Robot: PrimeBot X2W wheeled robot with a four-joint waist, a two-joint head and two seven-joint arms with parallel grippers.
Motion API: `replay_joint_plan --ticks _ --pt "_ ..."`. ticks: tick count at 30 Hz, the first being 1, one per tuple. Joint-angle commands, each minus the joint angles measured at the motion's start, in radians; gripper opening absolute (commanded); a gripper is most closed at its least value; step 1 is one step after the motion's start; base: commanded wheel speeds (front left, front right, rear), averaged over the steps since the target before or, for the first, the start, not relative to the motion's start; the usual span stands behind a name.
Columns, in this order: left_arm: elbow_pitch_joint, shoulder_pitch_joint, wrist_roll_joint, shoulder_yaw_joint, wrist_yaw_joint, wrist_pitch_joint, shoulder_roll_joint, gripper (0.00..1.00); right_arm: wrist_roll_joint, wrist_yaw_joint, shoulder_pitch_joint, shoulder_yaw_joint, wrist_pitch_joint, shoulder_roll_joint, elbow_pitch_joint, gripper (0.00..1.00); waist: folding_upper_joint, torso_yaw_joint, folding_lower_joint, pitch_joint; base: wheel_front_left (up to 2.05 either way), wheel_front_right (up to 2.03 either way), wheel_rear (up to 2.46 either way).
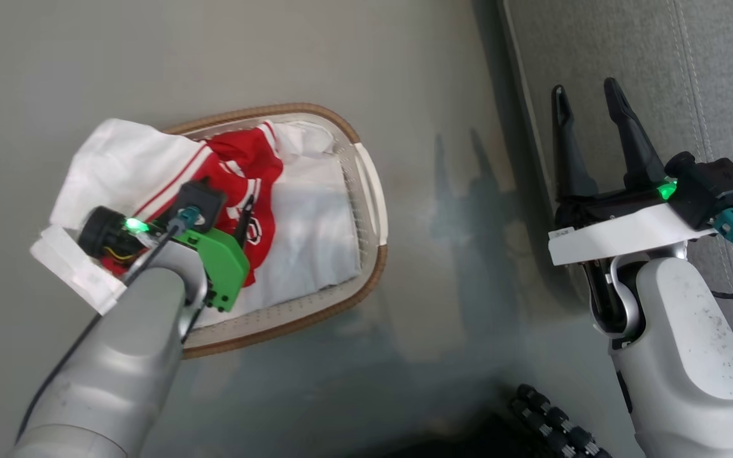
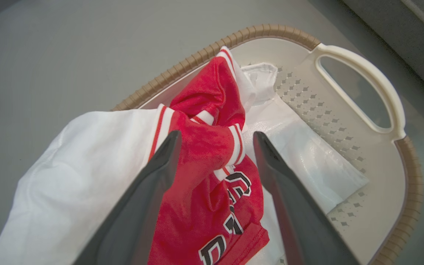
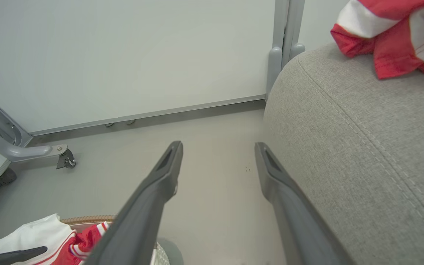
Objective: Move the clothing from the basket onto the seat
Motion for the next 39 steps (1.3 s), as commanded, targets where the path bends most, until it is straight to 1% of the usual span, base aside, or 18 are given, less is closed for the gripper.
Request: replay_joint_plan --ticks 1,4,8,11,18,23,24,25,26,27,28,29,34,39 --pt "0.018 -0.037 -0.007 0.001 -0.002 -0.002 0.026 1.0 0.008 -0.001 -0.021 0.007 -0.002 -0.002 -0.009 1.0 0.0 -0.08 -0.0002 0.084 0.0 0.0 0.0" --pt "0.047 -0.074 -0.002 -0.002 0.001 -0.007 0.04 1.0 0.017 -0.001 -0.026 0.013 -0.002 -0.002 -0.012 1.0 0.0 -0.088 -0.0002 0.102 0.0 0.0 0.0" --pt "0.076 -0.118 0.006 0.001 0.034 -0.025 0.061 1.0 0.025 -0.001 -0.036 0.02 -0.002 -0.002 -0.017 1.0 0.0 -0.093 -0.0002 0.122 0.0 0.0 0.0" --pt "0.104 -0.14 0.013 -0.008 0.035 -0.02 0.067 1.0 0.031 -0.001 -0.032 0.029 -0.002 -0.002 -0.018 1.0 0.0 -0.095 -0.0002 0.131 0.0 0.0 0.0" --pt "0.158 -0.171 0.014 -0.028 0.03 0.011 0.059 1.0 0.045 -0.001 -0.04 0.042 -0.002 -0.002 -0.017 1.0 0.0 -0.099 -0.0002 0.149 0.0 0.0 0.0" --pt "0.185 -0.185 0.018 -0.039 0.046 0.033 0.059 0.99 0.048 -0.001 -0.047 0.052 -0.002 -0.002 -0.021 1.0 0.0 -0.104 -0.0002 0.161 0.0 0.0 0.0" --pt "0.189 -0.189 0.019 -0.041 0.05 0.037 0.059 0.87 0.049 -0.001 -0.049 0.054 -0.002 -0.002 -0.021 1.0 0.0 -0.104 -0.0002 0.163 0.0 0.0 0.0" --pt "0.193 -0.191 0.019 -0.042 0.054 0.039 0.059 0.7 0.051 -0.001 -0.051 0.055 -0.002 -0.002 -0.021 1.0 0.0 -0.105 -0.0002 0.165 0.0 0.0 0.0" --pt "0.195 -0.194 0.018 -0.043 0.056 0.039 0.059 0.45 0.052 -0.001 -0.051 0.056 -0.002 -0.002 -0.021 1.0 0.0 -0.106 -0.0002 0.167 0.0 0.0 0.0" --pt "0.198 -0.196 0.016 -0.043 0.06 0.041 0.058 0.35 0.054 -0.001 -0.052 0.057 -0.002 -0.002 -0.021 1.0 0.0 -0.107 -0.0002 0.169 0.0 0.0 0.0" --pt "0.2 -0.197 0.013 -0.044 0.063 0.043 0.056 0.12 0.054 -0.001 -0.052 0.058 -0.002 -0.002 -0.022 1.0 0.0 -0.107 -0.0002 0.171 0.0 0.0 0.0" --pt "0.201 -0.199 0.01 -0.044 0.065 0.044 0.054 0.0 0.055 -0.001 -0.052 0.059 -0.002 -0.002 -0.021 1.0 0.0 -0.107 -0.0002 0.172 0.0 0.0 0.0" --pt "0.207 -0.196 -0.001 -0.047 0.064 0.044 0.043 0.0 0.054 -0.001 -0.052 0.054 -0.002 -0.002 -0.012 1.0 0.0 -0.102 -0.0002 0.17 0.0 0.0 0.0" --pt "0.209 -0.18 -0.024 -0.043 0.05 0.02 0.018 0.0 0.039 -0.001 -0.05 0.035 -0.002 -0.002 0.0 1.0 0.0 -0.079 -0.0002 0.149 0.0 0.0 0.0"
